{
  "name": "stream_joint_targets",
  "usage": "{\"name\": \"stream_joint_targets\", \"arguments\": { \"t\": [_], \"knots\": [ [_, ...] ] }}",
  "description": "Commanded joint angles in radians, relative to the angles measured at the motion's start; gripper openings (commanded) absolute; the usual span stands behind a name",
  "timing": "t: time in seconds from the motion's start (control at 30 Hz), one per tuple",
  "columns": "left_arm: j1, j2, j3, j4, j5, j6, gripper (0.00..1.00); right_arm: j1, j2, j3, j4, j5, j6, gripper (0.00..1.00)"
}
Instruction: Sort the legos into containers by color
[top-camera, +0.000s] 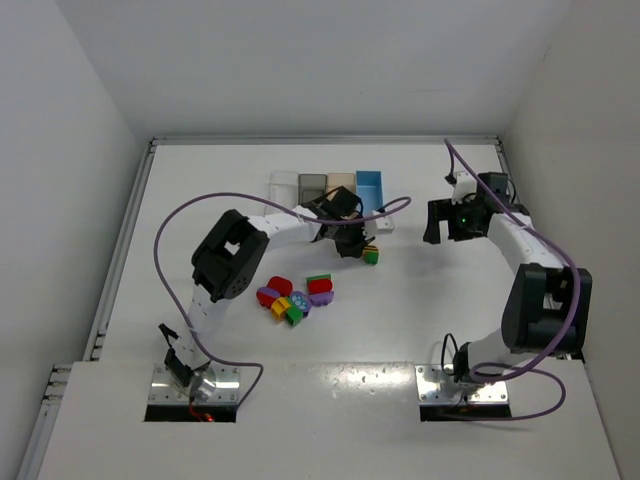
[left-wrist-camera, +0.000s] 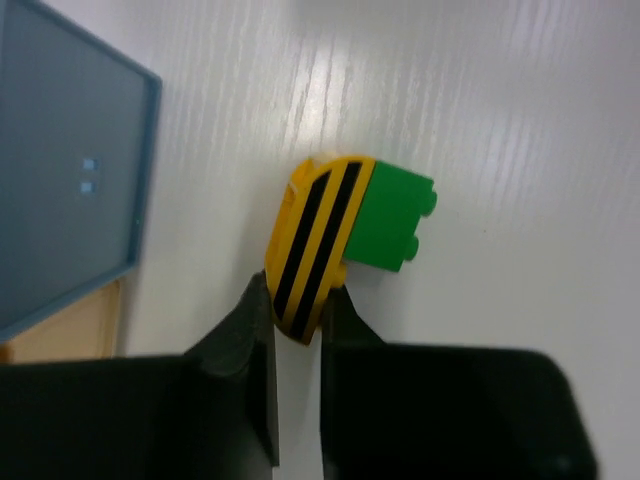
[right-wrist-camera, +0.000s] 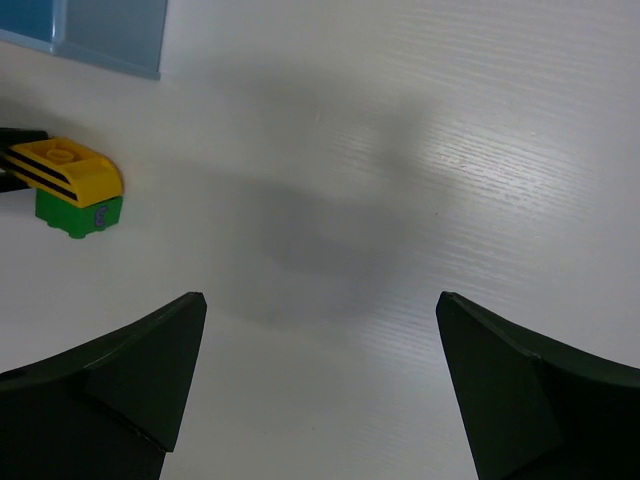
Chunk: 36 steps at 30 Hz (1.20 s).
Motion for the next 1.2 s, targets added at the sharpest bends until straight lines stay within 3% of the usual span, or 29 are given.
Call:
{"name": "stream_joint_targets", "arguments": {
  "t": [0.0,0.13,0.27,0.53,0.8,1.03,1.17],
  "knots": [
    [0.009,-0.021,0.014,0.019,0.017,-0.015,0.03,0.012,0.010,0.051,0.018,-0.056,0.017,0.99],
    [0.009,-0.087,-0.058,0.067,0.006,-0.078,0.00,0.013,0.010,0.040,0.009,-0.118,0.074,0.99],
    [0.009,-0.196,-0.179,0.139,-0.021,-0.237,0.00,0.013,0.010,0.020,0.009,-0.181,0.161,0.99],
    [-0.043,-0.397,-0.304,0.258,-0.288,-0.584,0.00,0.013,-0.008,-0.079,0.040,-0.406,0.339,0.99],
    [-0.094,-0.417,-0.284,0.240,-0.380,-0.609,0.00,0.092,-0.018,-0.052,0.050,-0.598,0.332,0.99],
    [-0.103,-0.417,-0.275,0.240,-0.339,-0.609,0.00,0.112,-0.018,-0.024,0.090,-0.607,0.344,0.98],
    [-0.112,-0.417,-0.264,0.231,-0.316,-0.599,0.00,0.121,0.002,-0.015,0.113,-0.607,0.355,0.91]
  ]
}}
